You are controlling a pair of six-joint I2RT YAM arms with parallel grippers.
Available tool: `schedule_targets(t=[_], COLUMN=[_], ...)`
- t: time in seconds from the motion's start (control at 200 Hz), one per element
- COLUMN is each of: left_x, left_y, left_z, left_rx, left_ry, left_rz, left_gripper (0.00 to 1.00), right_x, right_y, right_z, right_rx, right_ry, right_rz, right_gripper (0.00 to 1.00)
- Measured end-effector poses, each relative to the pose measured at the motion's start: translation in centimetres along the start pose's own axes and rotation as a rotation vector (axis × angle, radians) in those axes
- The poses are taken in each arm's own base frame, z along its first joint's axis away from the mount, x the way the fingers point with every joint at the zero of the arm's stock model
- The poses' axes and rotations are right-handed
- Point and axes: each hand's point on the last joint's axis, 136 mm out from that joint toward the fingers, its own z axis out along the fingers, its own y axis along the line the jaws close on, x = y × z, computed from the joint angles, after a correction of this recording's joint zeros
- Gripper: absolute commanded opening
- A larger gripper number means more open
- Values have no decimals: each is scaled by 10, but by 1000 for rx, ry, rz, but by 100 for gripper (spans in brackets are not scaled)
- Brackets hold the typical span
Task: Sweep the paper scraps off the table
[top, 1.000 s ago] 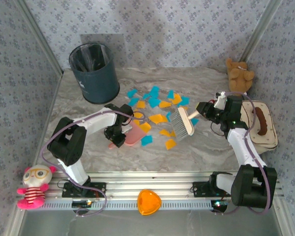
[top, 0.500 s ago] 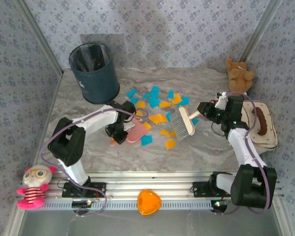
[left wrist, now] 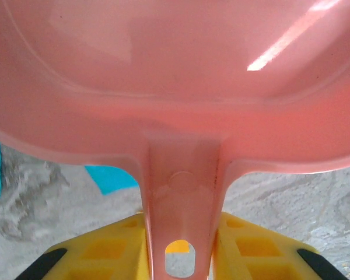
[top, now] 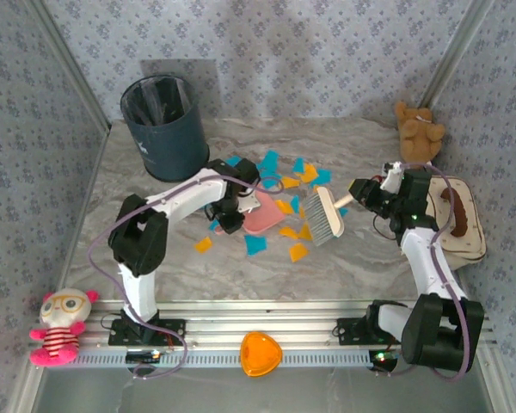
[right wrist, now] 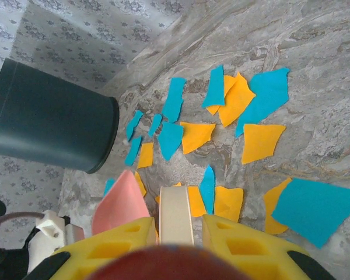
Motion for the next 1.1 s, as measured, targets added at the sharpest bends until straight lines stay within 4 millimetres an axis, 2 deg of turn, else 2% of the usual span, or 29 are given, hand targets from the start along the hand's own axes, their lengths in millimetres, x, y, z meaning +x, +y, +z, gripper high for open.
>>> schedule_targets(t=[0.19, 0.355, 0.655, 0.83, 0.929, 1.099], left_x=[-27, -39, -44, -51, -44, -31], left_y=[-5, -6, -9, -10, -9, -7], left_z=[11, 22, 27, 32, 40, 42], left_rx=[11, 19, 43, 70, 99, 121], left_ry=[-4, 5, -6, -51, -65, -92], left_rz=[95, 135, 153, 134, 102, 69], left_gripper=[30, 32, 39, 51, 56, 56], right_x=[4, 8, 11, 11, 11, 11], right_y=[-6, -10, -14, -15, -15, -15], right_z=[-5, -8, -9, -9, -9, -9], right_rx=[13, 24, 34, 35, 36, 36], right_ry=[-8, -5, 2, 1, 0, -1], right_rz=[12, 25, 38, 39, 40, 41], right_gripper=[0, 0, 0, 0, 0, 0])
